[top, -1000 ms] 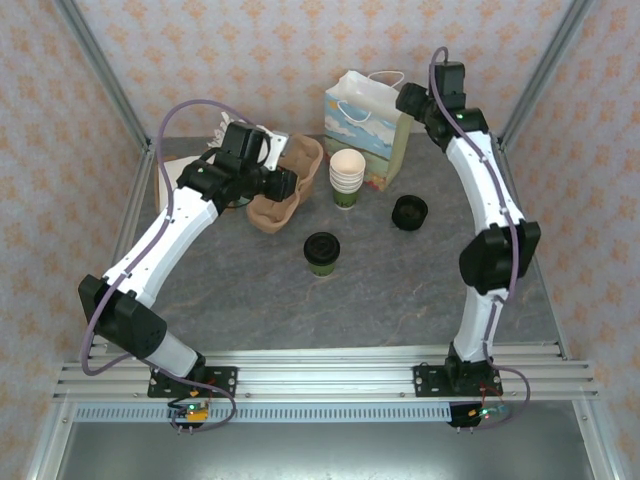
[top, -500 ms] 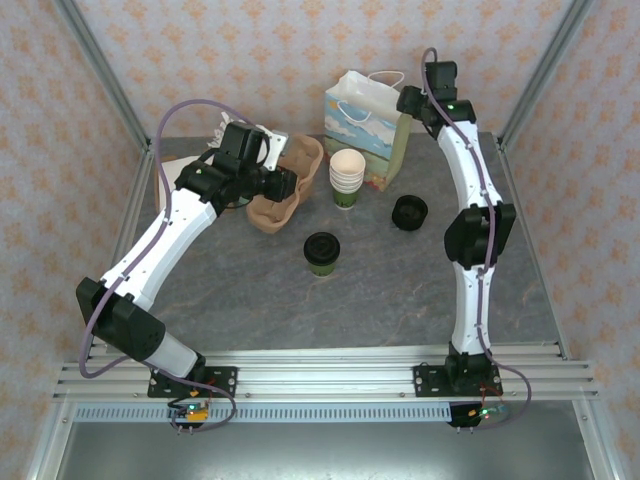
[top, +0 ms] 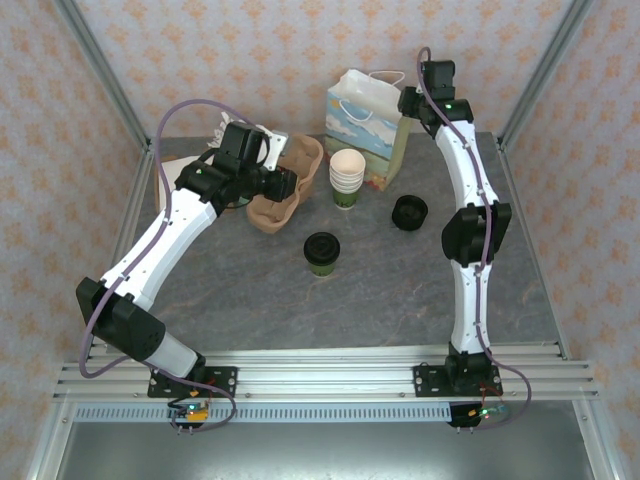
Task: Pack the takeout coffee
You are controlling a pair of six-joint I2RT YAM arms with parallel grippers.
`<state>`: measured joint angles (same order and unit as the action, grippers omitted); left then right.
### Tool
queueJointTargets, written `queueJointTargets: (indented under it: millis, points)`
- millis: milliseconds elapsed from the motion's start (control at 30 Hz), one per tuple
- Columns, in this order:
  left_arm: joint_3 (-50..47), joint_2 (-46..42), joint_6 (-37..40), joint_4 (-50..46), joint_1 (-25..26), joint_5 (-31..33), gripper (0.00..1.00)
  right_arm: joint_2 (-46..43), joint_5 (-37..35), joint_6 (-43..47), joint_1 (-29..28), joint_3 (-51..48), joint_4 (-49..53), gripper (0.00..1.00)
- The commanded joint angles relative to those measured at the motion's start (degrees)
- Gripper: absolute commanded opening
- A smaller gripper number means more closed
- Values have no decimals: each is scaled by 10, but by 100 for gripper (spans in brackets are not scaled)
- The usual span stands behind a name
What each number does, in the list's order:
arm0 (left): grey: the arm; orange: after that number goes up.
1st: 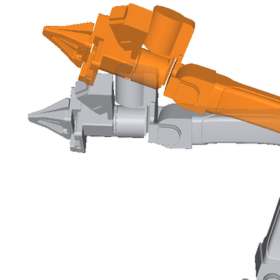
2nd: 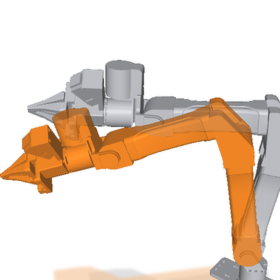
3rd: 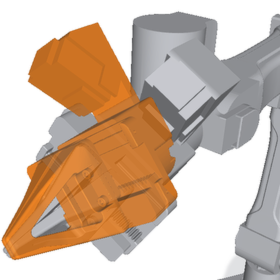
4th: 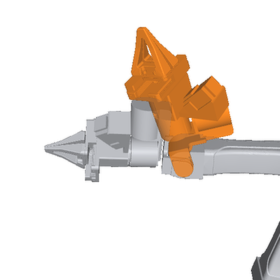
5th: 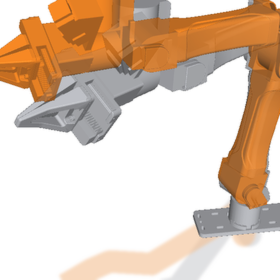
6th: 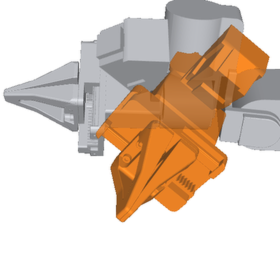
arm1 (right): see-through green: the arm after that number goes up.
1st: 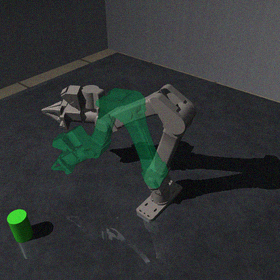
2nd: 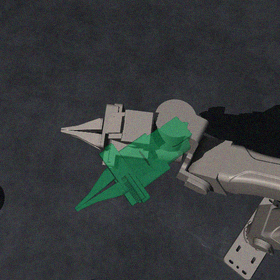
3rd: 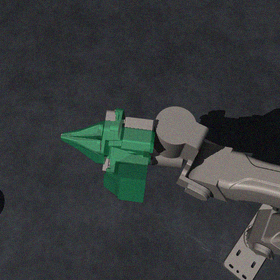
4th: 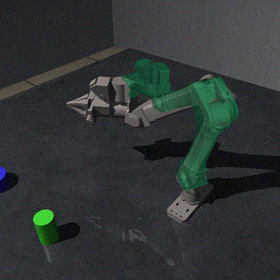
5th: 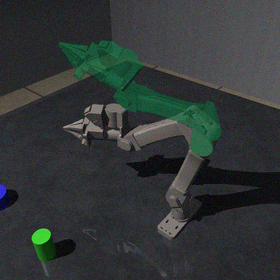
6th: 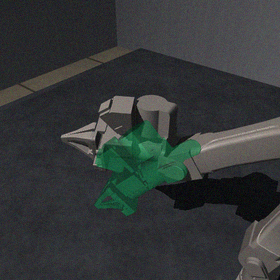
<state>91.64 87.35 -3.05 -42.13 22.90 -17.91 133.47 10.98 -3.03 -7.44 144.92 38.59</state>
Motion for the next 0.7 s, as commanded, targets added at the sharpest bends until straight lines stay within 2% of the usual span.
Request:
queueJointTargets:
  millis: [0, 100, 233, 467, 667]
  points:
    - [4, -19, 1, 0, 3, 8, 33, 11, 1, 10, 3, 29, 2, 26]
    - [4, -19, 1, 0, 3, 9, 33, 10, -5, 13, 3, 36, 10, 17]
    - [3, -19, 0, 2, 3, 7, 33, 8, -13, 9, 3, 49, 22, 12]
    - [3, -21, -1, 4, 3, 4, 33, -11, -72, -59, 3, 63, 31, 8]
    - [5, -24, -2, 3, 4, 1, 33, -31, -79, -127, 3, 67, 13, 5]
